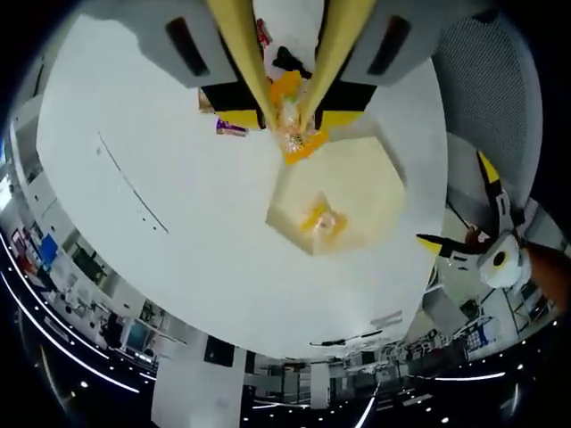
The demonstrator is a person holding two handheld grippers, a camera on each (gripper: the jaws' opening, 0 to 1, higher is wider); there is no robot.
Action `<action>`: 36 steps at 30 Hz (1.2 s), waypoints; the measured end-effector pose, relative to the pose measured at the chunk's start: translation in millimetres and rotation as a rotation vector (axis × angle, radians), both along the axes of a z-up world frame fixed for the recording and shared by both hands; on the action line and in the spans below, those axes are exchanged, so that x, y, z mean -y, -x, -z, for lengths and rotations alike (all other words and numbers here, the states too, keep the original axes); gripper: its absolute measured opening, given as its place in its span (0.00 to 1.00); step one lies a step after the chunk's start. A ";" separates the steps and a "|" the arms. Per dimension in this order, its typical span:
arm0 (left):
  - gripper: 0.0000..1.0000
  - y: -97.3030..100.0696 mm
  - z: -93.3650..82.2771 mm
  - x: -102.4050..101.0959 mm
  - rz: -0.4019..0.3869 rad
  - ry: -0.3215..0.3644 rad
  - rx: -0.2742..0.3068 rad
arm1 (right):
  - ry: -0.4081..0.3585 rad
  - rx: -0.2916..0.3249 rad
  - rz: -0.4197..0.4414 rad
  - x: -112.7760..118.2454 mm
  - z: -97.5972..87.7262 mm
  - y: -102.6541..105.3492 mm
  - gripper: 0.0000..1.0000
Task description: Place the target food into the container with the food tongs after gripping and lifting it, then release it inside without dropping or visibly crushing the food.
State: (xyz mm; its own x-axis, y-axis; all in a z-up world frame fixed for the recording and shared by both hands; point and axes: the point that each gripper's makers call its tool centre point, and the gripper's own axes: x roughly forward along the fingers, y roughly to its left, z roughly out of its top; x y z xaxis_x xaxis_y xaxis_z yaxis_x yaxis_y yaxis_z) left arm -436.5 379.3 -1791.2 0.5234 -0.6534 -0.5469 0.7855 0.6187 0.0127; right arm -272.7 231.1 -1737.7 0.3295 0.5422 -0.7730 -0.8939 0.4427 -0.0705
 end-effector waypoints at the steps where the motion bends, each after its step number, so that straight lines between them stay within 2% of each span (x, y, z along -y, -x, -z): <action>1: 0.99 0.0 -0.1 0.0 -0.001 0.001 -0.001 | -0.001 0.000 -0.002 -2.0 -0.6 -0.6 0.20; 15: 0.99 -2.1 -1.0 -1.9 -0.011 0.013 0.004 | -0.004 0.008 -0.077 -60.1 -9.0 -21.2 0.21; 20: 0.99 -1.5 0.7 -1.9 -0.008 0.003 0.000 | -0.010 0.008 -0.095 -73.8 -8.3 -23.0 0.21; 26: 0.99 -1.7 0.1 -2.6 -0.013 0.002 0.001 | -0.006 0.012 -0.118 -78.5 -3.6 -22.5 0.22; 36: 0.99 -2.4 0.5 -3.4 -0.018 -0.002 0.001 | -0.026 0.021 -0.137 -79.7 -7.2 -24.5 0.24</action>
